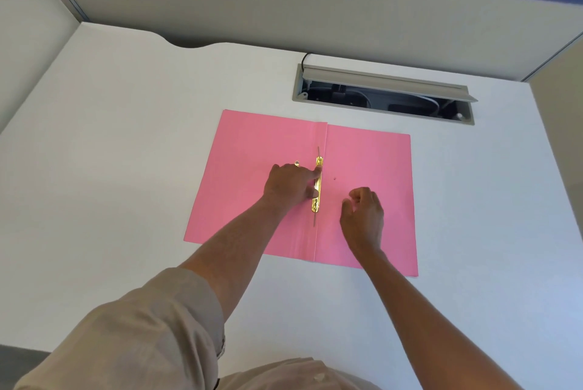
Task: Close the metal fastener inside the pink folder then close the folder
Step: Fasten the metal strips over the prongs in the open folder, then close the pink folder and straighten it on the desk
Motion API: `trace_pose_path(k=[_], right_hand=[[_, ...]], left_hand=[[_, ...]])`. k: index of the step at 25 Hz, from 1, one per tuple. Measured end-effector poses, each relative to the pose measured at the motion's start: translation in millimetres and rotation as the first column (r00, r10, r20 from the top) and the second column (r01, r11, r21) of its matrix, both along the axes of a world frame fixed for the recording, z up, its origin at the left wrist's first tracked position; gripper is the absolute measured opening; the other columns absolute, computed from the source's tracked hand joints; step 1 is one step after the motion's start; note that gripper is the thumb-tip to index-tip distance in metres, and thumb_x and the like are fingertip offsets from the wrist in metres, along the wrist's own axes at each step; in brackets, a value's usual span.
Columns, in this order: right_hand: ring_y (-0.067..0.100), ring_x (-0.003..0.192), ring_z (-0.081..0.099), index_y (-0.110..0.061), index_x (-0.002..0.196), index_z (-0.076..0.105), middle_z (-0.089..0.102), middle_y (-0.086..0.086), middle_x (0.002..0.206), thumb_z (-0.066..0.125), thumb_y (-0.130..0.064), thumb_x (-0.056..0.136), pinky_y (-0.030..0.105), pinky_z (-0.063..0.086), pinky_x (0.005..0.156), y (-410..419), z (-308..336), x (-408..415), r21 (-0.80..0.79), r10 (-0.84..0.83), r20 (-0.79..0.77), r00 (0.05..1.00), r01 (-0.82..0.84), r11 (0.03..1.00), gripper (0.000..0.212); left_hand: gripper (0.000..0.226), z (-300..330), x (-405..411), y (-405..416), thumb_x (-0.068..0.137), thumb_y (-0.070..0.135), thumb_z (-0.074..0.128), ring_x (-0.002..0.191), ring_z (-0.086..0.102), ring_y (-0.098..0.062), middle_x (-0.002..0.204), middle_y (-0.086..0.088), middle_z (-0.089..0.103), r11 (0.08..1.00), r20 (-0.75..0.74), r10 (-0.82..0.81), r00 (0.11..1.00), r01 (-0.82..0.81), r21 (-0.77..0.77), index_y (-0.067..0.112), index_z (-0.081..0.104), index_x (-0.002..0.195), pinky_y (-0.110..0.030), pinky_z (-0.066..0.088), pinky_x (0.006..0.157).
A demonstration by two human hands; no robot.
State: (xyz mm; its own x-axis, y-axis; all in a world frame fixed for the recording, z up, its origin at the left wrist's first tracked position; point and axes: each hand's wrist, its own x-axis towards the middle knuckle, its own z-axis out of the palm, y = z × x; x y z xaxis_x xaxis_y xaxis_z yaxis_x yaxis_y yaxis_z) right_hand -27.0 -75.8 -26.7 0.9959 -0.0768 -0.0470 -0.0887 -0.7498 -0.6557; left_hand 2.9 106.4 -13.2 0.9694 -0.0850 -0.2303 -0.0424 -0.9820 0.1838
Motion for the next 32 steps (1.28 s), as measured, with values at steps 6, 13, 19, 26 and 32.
trace_pose_path(k=[6, 13, 19, 26, 32], right_hand=[[0.030, 0.152, 0.012, -0.005, 0.154, 0.023, 0.019, 0.011, 0.164, 0.049, -0.035, 0.099, 0.044, 0.009, 0.123, -27.2, -24.1, 41.5, -0.347, 0.265, -0.121, 0.956, -0.292, 0.891, 0.067], [0.028, 0.154, 0.001, -0.008, 0.157, 0.010, 0.006, 0.010, 0.167, 0.034, -0.042, 0.102, 0.046, 0.003, 0.125, -31.9, -41.0, 38.6, -0.429, 0.307, -0.108, 0.946, -0.323, 0.844, 0.069], [0.028, 0.154, 0.003, -0.008, 0.157, 0.010, 0.007, 0.011, 0.167, 0.032, -0.042, 0.103, 0.046, 0.004, 0.125, -31.5, -41.8, 37.0, -0.454, 0.307, -0.106, 0.946, -0.321, 0.831, 0.068], [0.027, 0.154, 0.001, -0.008, 0.158, 0.008, 0.006, 0.011, 0.167, 0.028, -0.043, 0.103, 0.046, 0.004, 0.125, -33.1, -41.4, 36.3, -0.485, 0.311, -0.102, 0.945, -0.320, 0.814, 0.068], [0.029, 0.154, 0.005, -0.007, 0.157, 0.011, 0.010, 0.013, 0.166, 0.018, -0.048, 0.100, 0.048, 0.006, 0.125, -33.4, -42.8, 36.0, -0.493, 0.328, -0.072, 0.942, -0.320, 0.809, 0.071]], left_hand=[[0.056, -0.1, 0.2, 2.2, 0.088, 0.048, 0.060, 0.101, 0.064, -0.027, 0.094, 0.001, 0.072, 0.999, 0.013, -0.007, 1.000, 0.007, -0.038, 0.039, 0.046, 0.141, -0.035, 0.042, 0.083], [0.059, -0.8, -1.5, 12.5, 0.087, 0.051, 0.063, 0.103, 0.065, -0.024, 0.099, -0.001, 0.074, 0.992, 0.038, -0.004, 0.999, 0.009, -0.127, 0.041, 0.047, 0.142, -0.030, 0.038, 0.075], [0.050, -7.2, -3.9, 24.0, 0.095, 0.045, 0.056, 0.103, 0.065, -0.025, 0.105, -0.002, 0.071, 0.984, 0.051, 0.047, 0.998, -0.038, -0.174, 0.036, 0.047, 0.143, -0.034, 0.047, 0.085], [0.050, -6.6, -23.7, 63.7, 0.096, 0.036, 0.054, 0.107, 0.056, -0.029, 0.123, -0.009, 0.054, 0.962, 0.194, 0.265, 0.945, -0.274, 0.017, 0.020, 0.044, 0.142, -0.040, 0.047, 0.085], [0.063, -3.3, -48.3, 108.5, 0.098, 0.046, 0.045, 0.118, 0.047, -0.038, 0.139, -0.017, 0.040, 0.755, 0.032, 0.651, 0.759, -0.651, 0.074, 0.013, 0.029, 0.149, -0.045, 0.039, 0.097]])
